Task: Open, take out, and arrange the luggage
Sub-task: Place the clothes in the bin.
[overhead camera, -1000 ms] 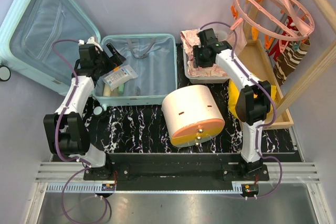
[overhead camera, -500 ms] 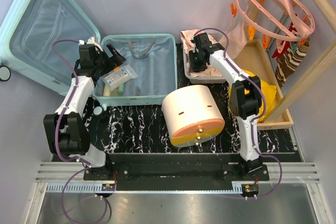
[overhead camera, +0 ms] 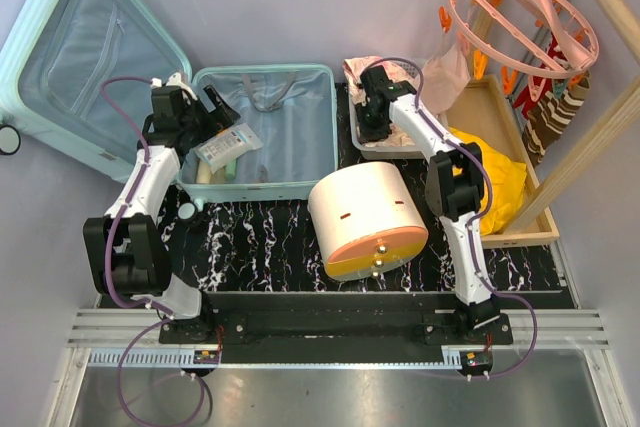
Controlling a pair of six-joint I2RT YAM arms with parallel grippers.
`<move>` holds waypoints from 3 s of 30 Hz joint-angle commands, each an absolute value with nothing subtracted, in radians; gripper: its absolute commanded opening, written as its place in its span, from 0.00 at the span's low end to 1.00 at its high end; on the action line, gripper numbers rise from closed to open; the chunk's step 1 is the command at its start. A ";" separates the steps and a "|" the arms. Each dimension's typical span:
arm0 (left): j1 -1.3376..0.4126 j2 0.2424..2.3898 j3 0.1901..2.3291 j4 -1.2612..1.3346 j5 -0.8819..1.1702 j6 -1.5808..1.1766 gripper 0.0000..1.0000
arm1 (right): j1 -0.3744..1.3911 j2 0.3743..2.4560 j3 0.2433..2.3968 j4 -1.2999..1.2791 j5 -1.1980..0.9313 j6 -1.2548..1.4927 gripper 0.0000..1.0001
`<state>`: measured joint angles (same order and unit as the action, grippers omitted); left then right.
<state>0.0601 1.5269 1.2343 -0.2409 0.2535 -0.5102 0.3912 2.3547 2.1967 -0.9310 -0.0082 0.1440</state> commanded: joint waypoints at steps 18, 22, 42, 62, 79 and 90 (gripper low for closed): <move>0.005 1.514 1.290 -0.383 0.078 -0.259 0.99 | 0.403 2.203 2.381 -0.858 -0.051 0.107 0.65; 0.005 1.517 1.279 -0.383 0.086 -0.276 0.99 | 0.403 2.180 2.384 -0.796 -0.038 0.106 0.62; -0.080 1.410 1.252 -0.379 0.179 -0.333 0.99 | 0.399 2.291 2.515 -0.724 0.046 0.163 0.49; -0.077 1.298 1.173 -0.445 0.115 -0.288 0.99 | 0.310 2.651 2.683 -0.480 -0.127 0.242 0.43; -0.071 1.411 1.265 -0.439 0.150 -0.290 0.99 | 0.293 2.763 2.746 -0.745 0.089 0.196 0.42; -0.072 1.384 1.241 -0.443 0.155 -0.293 0.99 | 0.296 2.737 2.764 -0.782 0.031 0.173 0.48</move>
